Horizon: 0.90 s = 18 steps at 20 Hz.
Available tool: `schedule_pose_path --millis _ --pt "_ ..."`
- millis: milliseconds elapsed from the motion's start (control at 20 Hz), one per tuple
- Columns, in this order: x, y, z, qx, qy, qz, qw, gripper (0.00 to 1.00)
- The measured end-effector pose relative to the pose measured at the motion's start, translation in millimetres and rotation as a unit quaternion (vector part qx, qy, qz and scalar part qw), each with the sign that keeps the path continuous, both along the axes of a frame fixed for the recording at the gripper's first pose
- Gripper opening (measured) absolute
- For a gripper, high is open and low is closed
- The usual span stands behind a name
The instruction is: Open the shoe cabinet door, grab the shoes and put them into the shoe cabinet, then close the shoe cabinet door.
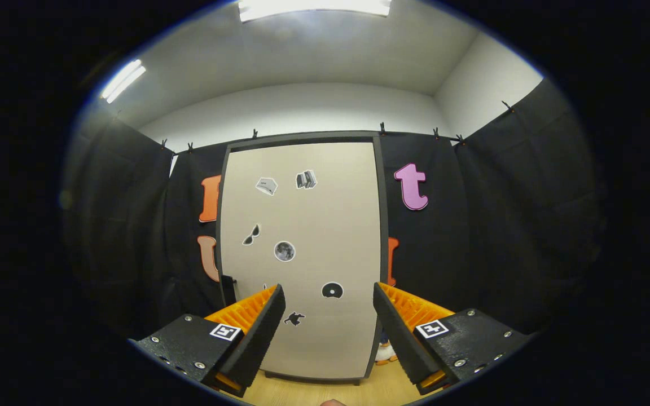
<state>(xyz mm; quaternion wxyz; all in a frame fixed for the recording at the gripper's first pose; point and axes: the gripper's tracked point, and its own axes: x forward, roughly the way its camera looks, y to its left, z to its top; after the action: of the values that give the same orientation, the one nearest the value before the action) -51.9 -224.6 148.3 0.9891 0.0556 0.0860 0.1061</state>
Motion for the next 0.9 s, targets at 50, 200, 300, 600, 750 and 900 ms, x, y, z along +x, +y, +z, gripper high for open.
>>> schedule_pose_path --millis 50,200,300,600,750,900 --pt "-0.4 -0.6 0.2 0.007 -0.004 -0.004 1.000 0.97" --pt "-4.2 5.2 -4.3 0.021 0.002 0.001 1.000 0.97" --pt "-6.5 4.4 -4.3 0.014 0.004 0.004 1.000 0.97" --pt "-3.8 8.0 -4.3 -0.002 0.003 0.012 1.000 0.97" --pt "-5.2 2.9 -0.1 -0.006 -0.004 0.009 1.000 0.96" --pt "-3.0 -0.4 2.5 -0.002 -0.007 0.006 1.000 0.97"
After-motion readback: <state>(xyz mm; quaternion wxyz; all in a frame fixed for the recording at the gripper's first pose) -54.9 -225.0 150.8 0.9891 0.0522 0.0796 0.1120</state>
